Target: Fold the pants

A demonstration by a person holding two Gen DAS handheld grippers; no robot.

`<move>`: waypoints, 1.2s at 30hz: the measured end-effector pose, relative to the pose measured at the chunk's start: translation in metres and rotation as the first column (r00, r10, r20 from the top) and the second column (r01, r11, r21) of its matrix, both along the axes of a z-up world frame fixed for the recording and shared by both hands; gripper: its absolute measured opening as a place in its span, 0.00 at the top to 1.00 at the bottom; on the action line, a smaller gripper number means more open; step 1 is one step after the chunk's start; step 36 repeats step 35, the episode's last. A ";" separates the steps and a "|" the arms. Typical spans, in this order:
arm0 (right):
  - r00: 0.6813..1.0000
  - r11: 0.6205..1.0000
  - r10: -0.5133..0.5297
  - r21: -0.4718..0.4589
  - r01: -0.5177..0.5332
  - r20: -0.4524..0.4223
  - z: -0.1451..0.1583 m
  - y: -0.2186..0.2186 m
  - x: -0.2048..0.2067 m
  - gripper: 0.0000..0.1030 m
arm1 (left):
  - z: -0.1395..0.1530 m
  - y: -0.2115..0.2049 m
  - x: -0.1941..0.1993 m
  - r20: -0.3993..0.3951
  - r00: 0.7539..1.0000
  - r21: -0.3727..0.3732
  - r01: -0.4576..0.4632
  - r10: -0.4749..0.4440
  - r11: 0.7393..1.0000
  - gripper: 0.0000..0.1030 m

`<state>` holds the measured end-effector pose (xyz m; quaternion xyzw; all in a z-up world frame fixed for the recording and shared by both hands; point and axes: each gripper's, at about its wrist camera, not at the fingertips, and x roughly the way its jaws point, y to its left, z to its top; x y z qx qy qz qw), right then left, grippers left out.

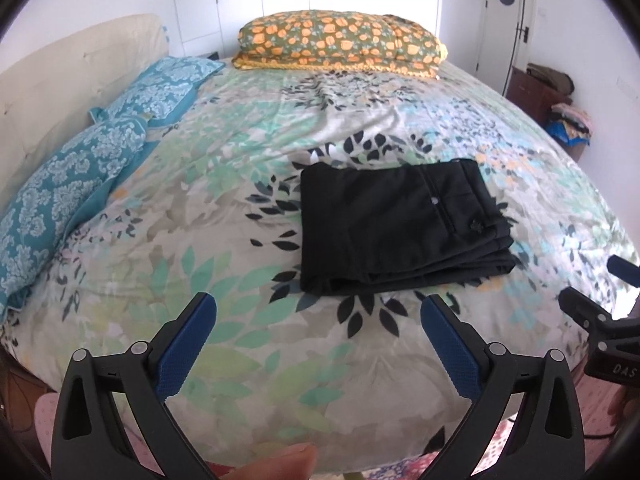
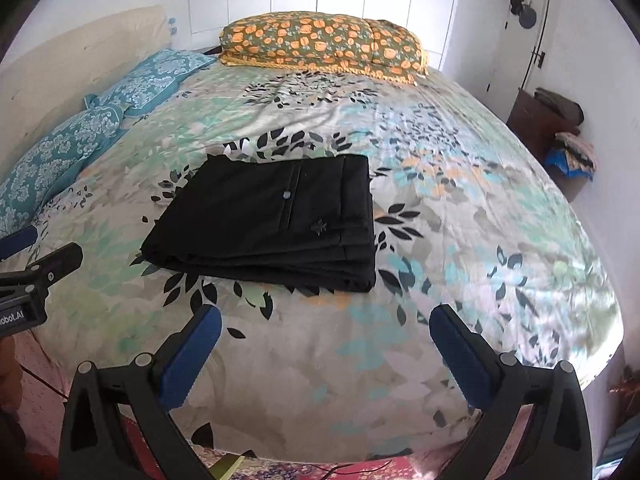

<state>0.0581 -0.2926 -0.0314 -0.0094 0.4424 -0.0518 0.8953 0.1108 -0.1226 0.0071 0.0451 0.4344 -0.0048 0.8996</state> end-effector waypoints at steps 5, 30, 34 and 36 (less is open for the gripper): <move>1.000 1.000 -0.002 -0.008 0.002 -0.006 -0.007 0.001 -0.003 0.00 | -0.005 0.000 -0.001 -0.010 1.000 -0.016 -0.020 0.020 1.000 0.01; 0.999 0.999 0.034 -0.043 -0.034 -0.003 -0.010 0.014 -0.004 0.00 | -0.020 0.000 -0.008 -0.057 0.998 -0.066 -0.010 0.006 0.998 0.01; 1.000 0.999 0.028 -0.039 -0.029 -0.006 -0.011 0.012 -0.005 0.00 | -0.020 0.002 -0.010 -0.052 0.999 -0.070 -0.019 0.015 0.997 0.01; 1.000 0.999 0.026 -0.038 -0.026 -0.004 -0.011 0.011 -0.005 0.00 | -0.020 0.001 -0.010 -0.047 0.999 -0.062 -0.017 0.014 0.998 0.01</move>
